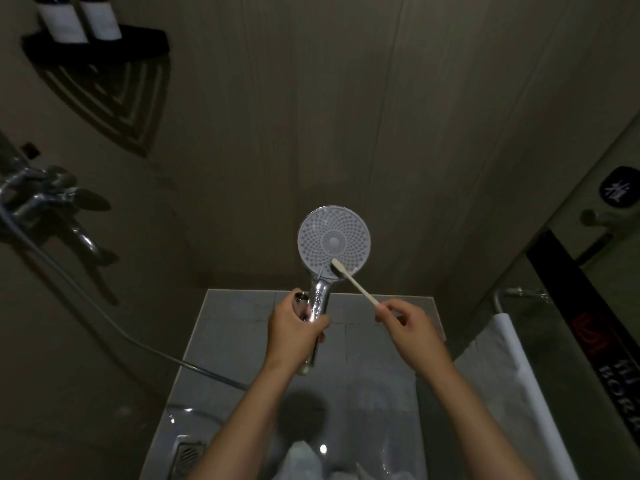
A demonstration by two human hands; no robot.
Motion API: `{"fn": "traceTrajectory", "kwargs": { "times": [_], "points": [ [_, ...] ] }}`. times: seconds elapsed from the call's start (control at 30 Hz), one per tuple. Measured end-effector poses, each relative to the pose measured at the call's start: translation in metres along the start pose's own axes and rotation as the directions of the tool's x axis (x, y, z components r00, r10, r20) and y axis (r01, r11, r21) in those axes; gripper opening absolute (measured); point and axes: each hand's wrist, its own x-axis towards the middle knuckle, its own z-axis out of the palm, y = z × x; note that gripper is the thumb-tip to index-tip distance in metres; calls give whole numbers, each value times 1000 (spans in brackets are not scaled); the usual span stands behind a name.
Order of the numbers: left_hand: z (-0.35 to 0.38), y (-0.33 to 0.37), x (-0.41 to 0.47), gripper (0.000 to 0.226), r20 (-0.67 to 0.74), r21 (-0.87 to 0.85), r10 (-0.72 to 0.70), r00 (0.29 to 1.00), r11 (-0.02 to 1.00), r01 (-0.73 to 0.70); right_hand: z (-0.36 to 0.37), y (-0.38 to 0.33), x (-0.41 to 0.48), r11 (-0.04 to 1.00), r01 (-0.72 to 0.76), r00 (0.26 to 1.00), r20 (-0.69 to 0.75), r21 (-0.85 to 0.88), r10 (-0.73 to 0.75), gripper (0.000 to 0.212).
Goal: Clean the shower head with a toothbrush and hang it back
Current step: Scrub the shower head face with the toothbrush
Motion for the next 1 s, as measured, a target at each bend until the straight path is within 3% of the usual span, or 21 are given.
{"fn": "traceTrajectory", "kwargs": {
  "times": [0.23,0.37,0.47,0.9,1.0],
  "points": [
    [-3,-3,3,19,-26,-10,-20,999,1000,20,-1,4,-1,1000,-2,996,86,2,2,26],
    [-3,-2,3,20,-21,8,9,1000,1000,-9,-5,-9,3,995,42,999,-7,87,-41,24],
    [-2,-2,3,20,-3,29,33,999,999,-33,-4,-16,9,996,60,998,-34,59,-58,24],
    [-5,-7,1,21,-11,6,-23,1000,1000,23,4,-8,-1,1000,21,968,250,15,-24,23],
    [-7,-7,4,21,-28,2,-31,999,1000,31,5,-13,-3,997,54,976,210,48,-63,25]
  ]
}}
